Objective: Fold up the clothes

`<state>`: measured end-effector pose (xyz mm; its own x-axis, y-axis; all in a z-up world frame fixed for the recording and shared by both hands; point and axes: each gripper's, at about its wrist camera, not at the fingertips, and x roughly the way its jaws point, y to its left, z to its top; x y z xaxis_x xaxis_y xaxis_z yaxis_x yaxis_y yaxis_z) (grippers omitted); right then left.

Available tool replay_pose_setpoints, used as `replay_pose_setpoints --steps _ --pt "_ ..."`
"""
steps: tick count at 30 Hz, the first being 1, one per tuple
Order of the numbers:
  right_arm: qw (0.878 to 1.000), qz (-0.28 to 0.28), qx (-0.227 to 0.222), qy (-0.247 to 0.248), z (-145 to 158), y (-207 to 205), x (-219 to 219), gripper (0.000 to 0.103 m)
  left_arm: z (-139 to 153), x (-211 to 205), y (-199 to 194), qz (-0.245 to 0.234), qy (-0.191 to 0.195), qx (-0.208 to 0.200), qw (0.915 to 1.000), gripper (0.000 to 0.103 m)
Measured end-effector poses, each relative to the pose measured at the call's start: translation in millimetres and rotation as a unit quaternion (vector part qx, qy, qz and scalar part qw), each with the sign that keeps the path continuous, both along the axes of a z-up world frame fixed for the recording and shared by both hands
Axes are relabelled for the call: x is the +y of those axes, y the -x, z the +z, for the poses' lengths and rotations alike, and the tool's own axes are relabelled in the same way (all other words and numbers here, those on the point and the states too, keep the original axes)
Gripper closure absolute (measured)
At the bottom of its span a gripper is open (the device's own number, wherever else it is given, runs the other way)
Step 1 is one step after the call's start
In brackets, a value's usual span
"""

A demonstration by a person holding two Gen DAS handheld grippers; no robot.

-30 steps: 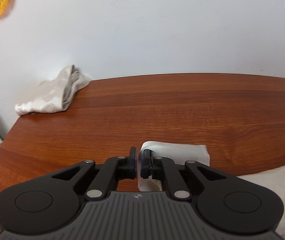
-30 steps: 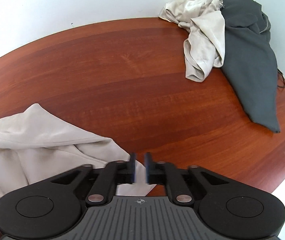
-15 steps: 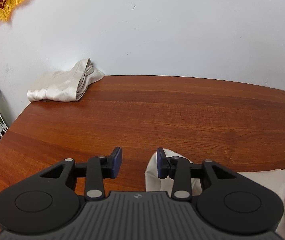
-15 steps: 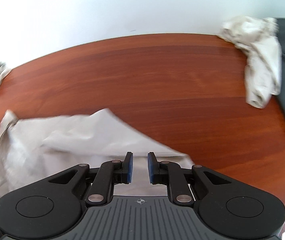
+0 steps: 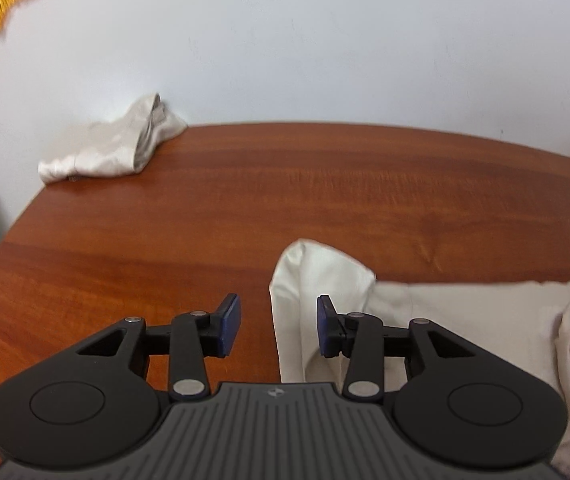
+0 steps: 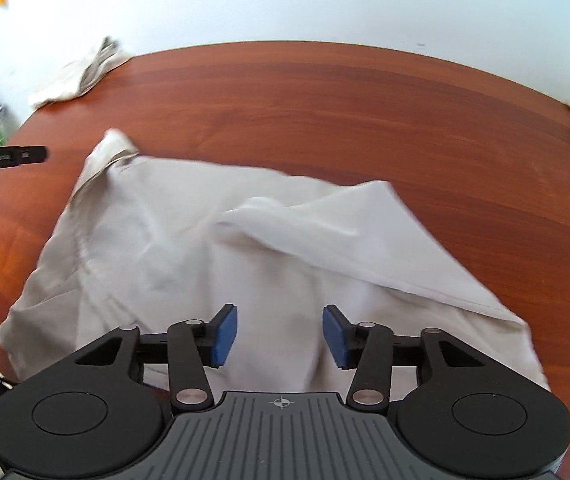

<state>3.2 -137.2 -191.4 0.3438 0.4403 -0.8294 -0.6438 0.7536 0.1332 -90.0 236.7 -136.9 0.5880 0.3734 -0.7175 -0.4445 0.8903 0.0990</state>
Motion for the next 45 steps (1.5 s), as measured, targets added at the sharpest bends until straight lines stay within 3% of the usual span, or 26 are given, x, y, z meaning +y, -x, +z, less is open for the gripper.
replay_pose_setpoints --steps 3,12,13,14,15,16,18,27,32,35,39,45 --pt "1.000 0.019 -0.001 0.005 -6.9 6.2 15.7 0.046 -10.0 -3.1 3.8 -0.003 0.012 0.012 0.9999 0.057" --pt "0.998 0.049 -0.014 0.043 -27.2 14.0 52.3 0.048 -31.7 -13.9 0.7 -0.021 0.024 0.031 0.9990 0.054" --pt "0.998 0.049 -0.016 0.046 -29.1 13.8 54.5 0.050 -32.8 -13.6 -0.6 -0.022 0.025 0.031 0.9990 0.054" --pt "0.997 0.048 -0.016 0.051 -30.5 13.2 55.9 0.064 -33.9 -13.4 -1.8 -0.022 0.026 0.031 0.9989 0.054" --pt "0.997 0.046 -0.013 0.055 -32.2 11.7 56.8 0.084 -35.1 -13.4 -3.6 -0.024 0.025 0.033 0.9989 0.054" --pt "0.998 0.041 -0.010 0.055 -32.9 9.7 56.2 0.093 -36.3 -13.3 -5.5 -0.025 0.025 0.035 0.9988 0.053" --pt "0.999 0.029 -0.009 0.045 -29.4 4.4 50.8 0.099 -39.1 -13.3 -9.1 -0.030 0.022 0.039 0.9985 0.053" --pt "0.998 -0.049 -0.027 0.004 1.2 -30.0 13.9 0.099 -54.2 -12.7 -27.1 -0.049 0.012 0.056 0.9972 0.057" --pt "0.997 -0.075 -0.024 -0.014 7.7 -48.1 3.4 0.099 -62.6 -4.5 -39.6 -0.046 0.015 0.072 0.9962 0.088" --pt "0.996 -0.087 -0.023 -0.029 14.2 -61.5 -2.4 0.099 -64.0 -2.8 -41.6 -0.047 0.014 0.074 0.9960 0.101" --pt "0.994 -0.099 -0.021 -0.050 23.2 -81.5 -7.8 0.099 -52.3 -4.9 -41.1 -0.048 0.017 0.041 0.9979 0.101" --pt "0.991 -0.104 -0.031 -0.072 36.4 -114.4 -5.0 0.099 -18.8 7.5 -60.6 -0.028 0.056 -0.024 0.9977 0.101"
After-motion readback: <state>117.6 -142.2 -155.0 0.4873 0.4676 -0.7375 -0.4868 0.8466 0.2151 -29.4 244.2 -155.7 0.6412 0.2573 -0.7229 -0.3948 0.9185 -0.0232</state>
